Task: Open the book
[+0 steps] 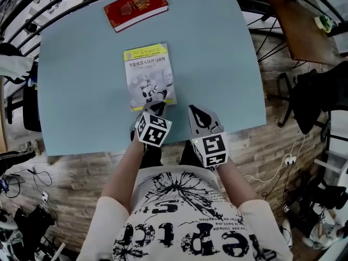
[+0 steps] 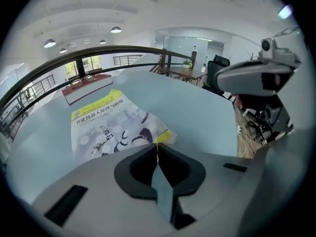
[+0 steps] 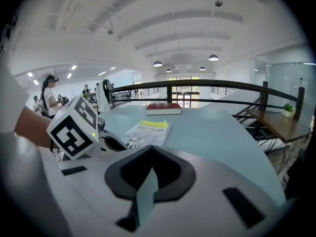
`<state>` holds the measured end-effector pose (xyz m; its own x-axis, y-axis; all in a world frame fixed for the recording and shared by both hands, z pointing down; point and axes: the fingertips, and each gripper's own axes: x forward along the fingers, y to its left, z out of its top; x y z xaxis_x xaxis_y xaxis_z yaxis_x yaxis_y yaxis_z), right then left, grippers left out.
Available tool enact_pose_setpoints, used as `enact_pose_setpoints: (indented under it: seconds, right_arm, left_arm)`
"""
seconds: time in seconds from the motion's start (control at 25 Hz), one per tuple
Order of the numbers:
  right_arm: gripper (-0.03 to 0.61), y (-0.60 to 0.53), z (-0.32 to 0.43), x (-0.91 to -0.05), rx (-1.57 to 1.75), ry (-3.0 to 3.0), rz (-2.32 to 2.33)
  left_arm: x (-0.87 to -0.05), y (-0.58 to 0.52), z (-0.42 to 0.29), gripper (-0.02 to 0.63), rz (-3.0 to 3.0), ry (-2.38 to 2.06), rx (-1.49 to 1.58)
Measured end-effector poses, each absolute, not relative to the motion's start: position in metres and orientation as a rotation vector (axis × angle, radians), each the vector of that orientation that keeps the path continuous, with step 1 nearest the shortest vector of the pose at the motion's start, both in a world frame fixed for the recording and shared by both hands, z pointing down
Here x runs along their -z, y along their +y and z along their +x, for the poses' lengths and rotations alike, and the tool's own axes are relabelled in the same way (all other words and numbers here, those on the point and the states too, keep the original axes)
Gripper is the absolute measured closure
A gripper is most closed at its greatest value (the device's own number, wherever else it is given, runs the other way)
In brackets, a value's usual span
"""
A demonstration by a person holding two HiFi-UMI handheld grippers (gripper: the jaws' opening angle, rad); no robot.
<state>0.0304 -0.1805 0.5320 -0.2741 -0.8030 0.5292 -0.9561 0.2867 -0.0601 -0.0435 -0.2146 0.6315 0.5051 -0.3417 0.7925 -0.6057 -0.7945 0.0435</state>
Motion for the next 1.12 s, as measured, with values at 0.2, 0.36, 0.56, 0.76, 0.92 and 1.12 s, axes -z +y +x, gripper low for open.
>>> enact_pose_setpoints:
  seconds: [0.2, 0.36, 0.56, 0.76, 0.92, 1.12]
  right_arm:
    - [0.568, -0.183, 0.020, -0.527, -0.502, -2.175, 1.574]
    - [0.568, -0.191, 0.011, -0.516, -0.469, -2.192, 1.572]
    - [0.568, -0.198, -0.012, -0.503, -0.421, -2.220, 1.536]
    - [0.568, -0.208, -0.039, -0.494, -0.368, -2.268, 1.475]
    - [0.568, -0.219, -0.060, -0.489, -0.346, -2.309, 1.435]
    - [0.568, -0.232, -0.082, -0.480, -0.330, -2.353, 1.420]
  left_arm:
    - [-0.618, -0.216, -0.050, 0.592, 2.456, -0.804, -1.119]
    - [-0.600, -0.219, -0.060, 0.594, 2.471, -0.835, -1.057]
    - [-0.571, -0.224, -0.082, 0.594, 2.492, -0.898, -0.956]
    - [-0.555, -0.228, -0.111, 0.594, 2.466, -0.983, -0.849]
    - [-0.549, -0.232, -0.144, 0.594, 2.418, -1.070, -0.819]
    - [-0.554, -0.231, -0.191, 0.594, 2.317, -1.165, -0.774]
